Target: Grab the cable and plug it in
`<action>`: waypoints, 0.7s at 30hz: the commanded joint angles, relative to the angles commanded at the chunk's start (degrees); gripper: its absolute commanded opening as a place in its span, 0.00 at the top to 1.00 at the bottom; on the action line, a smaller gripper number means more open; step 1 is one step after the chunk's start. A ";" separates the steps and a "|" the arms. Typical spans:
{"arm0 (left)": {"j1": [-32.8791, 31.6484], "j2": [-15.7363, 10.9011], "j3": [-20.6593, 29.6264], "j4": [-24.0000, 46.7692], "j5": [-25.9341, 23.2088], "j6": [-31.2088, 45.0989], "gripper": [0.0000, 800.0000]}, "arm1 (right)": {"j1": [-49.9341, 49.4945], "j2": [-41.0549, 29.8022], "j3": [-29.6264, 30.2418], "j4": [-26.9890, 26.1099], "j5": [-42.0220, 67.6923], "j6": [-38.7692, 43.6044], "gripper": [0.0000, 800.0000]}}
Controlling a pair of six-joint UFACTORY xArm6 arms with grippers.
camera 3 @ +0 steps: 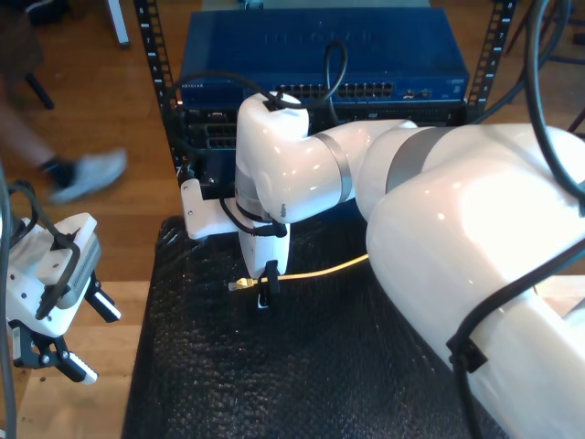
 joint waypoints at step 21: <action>0.09 1.67 0.00 0.00 -1.05 0.09 0.00 | 0.00 3.69 -1.05 0.00 -4.66 -0.09 0.41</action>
